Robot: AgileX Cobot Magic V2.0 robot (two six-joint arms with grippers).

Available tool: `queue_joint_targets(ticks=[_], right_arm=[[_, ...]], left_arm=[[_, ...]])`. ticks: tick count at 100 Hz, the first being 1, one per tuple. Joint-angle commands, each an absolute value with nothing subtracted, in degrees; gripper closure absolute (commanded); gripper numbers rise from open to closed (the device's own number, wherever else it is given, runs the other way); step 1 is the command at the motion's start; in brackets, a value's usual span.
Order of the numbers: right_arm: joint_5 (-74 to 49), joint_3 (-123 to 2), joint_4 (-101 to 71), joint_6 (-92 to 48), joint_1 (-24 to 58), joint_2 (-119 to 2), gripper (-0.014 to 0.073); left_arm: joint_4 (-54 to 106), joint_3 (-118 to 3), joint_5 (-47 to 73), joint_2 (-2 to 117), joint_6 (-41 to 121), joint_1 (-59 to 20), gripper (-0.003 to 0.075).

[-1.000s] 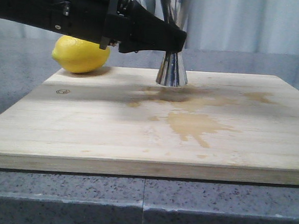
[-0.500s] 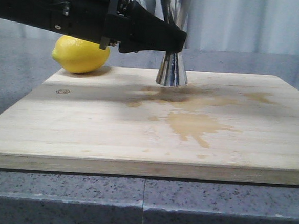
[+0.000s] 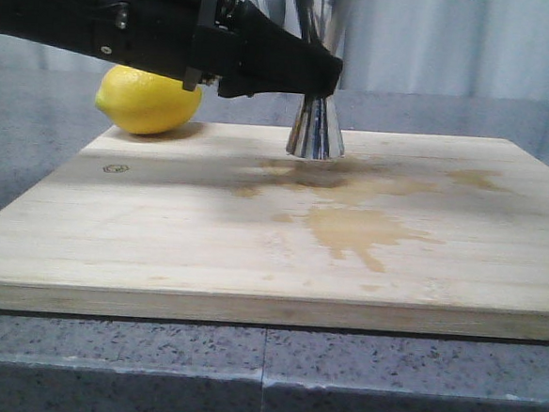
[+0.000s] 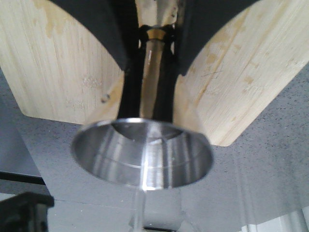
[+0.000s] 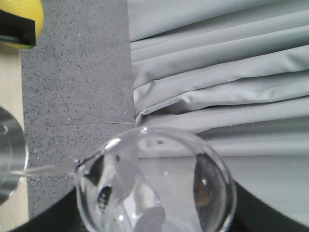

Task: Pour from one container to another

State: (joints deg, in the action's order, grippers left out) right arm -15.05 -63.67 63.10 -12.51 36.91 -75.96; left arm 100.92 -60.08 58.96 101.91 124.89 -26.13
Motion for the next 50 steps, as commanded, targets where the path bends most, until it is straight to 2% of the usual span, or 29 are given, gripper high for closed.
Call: queue_joint_targets(ticks=[1,32,50], right_arm=[[-12.9,-65.8,65.3,-12.8,36.8,-74.4,0.0315],[-12.9,-65.8,65.9,-12.8,36.8,-74.4,0.0315],[-13.1,-65.8,58.2,-7.9,36.8,-74.4,0.0315]], left_arm=[[104.5,-61.7,63.1,99.7,124.8,-26.2,0.0701],[104.5,-61.7,63.1,99.7,124.8,-26.2,0.0701],[104.5,-61.7,63.1,99.7,124.8,-26.2,0.0701]])
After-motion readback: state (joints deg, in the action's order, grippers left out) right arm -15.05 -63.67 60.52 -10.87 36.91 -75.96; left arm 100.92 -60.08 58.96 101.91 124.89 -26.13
